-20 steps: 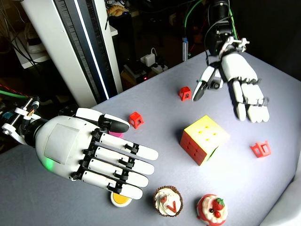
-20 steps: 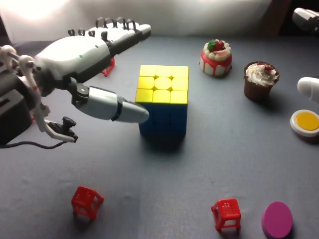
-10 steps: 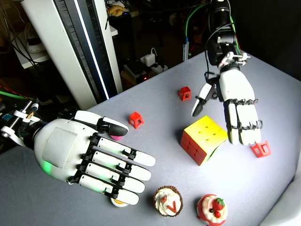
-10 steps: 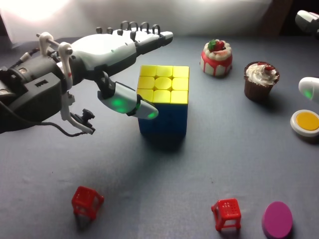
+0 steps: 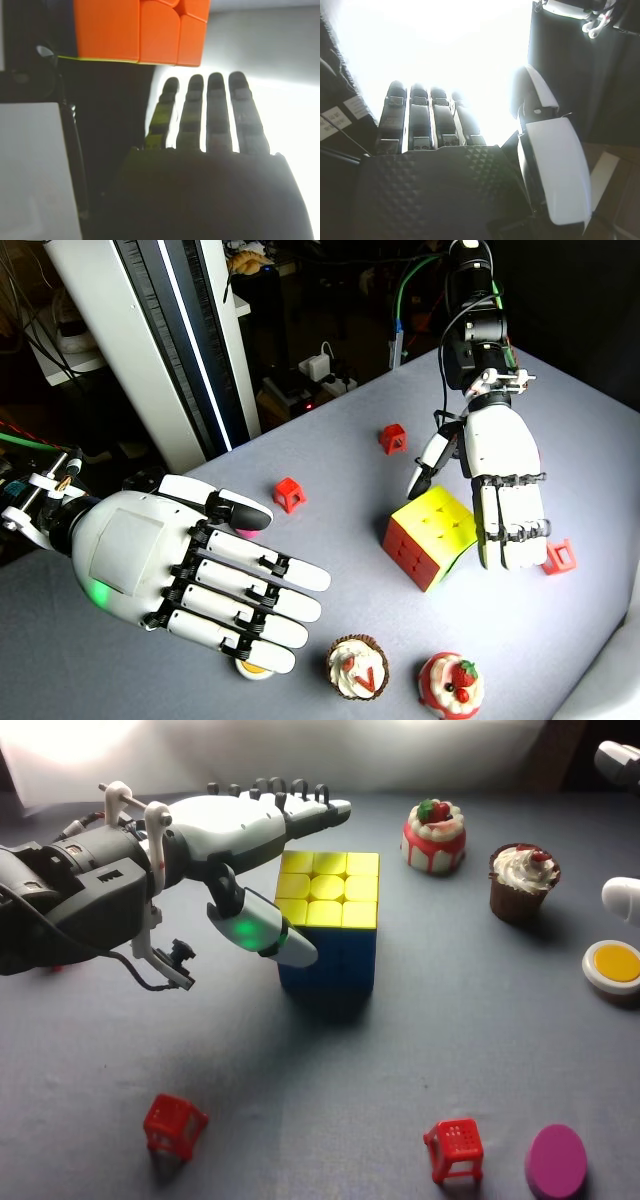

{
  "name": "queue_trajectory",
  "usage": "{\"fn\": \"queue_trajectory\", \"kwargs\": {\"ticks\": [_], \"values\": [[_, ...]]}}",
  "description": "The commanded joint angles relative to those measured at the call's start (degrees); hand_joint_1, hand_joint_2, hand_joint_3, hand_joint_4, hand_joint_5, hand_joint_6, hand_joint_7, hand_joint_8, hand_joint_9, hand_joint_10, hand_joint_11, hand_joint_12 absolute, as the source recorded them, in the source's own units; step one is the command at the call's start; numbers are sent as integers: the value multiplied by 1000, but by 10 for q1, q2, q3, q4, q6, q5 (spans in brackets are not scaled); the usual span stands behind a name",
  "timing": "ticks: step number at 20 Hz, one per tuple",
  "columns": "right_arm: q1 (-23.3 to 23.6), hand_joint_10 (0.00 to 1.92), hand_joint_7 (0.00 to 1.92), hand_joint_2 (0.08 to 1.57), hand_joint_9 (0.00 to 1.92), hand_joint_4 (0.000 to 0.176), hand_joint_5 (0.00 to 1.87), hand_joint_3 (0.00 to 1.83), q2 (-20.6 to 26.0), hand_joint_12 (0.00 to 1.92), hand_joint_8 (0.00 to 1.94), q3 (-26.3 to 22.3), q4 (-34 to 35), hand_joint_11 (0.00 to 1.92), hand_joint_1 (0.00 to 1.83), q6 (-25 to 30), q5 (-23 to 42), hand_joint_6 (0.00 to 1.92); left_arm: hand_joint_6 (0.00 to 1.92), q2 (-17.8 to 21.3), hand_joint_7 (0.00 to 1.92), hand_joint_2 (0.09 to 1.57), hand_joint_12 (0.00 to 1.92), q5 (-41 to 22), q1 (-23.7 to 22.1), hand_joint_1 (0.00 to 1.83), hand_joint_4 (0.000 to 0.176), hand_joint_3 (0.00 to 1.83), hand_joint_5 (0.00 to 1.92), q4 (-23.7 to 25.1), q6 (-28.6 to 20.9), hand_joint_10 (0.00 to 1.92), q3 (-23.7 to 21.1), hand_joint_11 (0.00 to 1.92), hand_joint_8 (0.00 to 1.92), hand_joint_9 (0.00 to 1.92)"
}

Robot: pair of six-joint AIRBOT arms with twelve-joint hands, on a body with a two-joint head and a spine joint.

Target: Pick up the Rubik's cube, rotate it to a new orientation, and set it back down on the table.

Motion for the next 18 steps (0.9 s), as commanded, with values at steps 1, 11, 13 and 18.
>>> {"fn": "queue_trajectory", "kwargs": {"ticks": [1, 11, 13, 18], "values": [[2, 0, 0, 1331, 0, 0, 0, 6, 0, 0, 0, 0, 3, 0, 476, 4, 70, 0, 0, -4, 0, 866, 549, -55, -8, 787, 38, 13, 0, -3, 1, 0, 4, 0, 0, 0], [2, 0, 0, 1310, 0, 0, 0, 0, 0, 0, 0, 0, 3, 0, 482, 4, 71, 0, 0, -22, 0, 892, 278, -31, -9, 706, 0, 0, 0, -7, 4, 0, 21, 0, 0, 0], [2, 0, 0, 1313, 0, 0, 0, 0, 0, 0, 0, -1, 3, 0, 492, 4, 71, 0, 117, -22, 55, 950, 1160, -30, -9, 713, 0, 0, 73, -7, 5, 217, 21, 0, 159, 6], [1, 0, 0, 1319, 0, 0, 0, 2, 0, 0, 0, -1, 4, 0, 470, 4, 73, 0, 485, -19, 268, 994, 1912, -35, -10, 784, 0, 1, 265, -6, 10, 1277, 17, 149, 951, 212]]}}
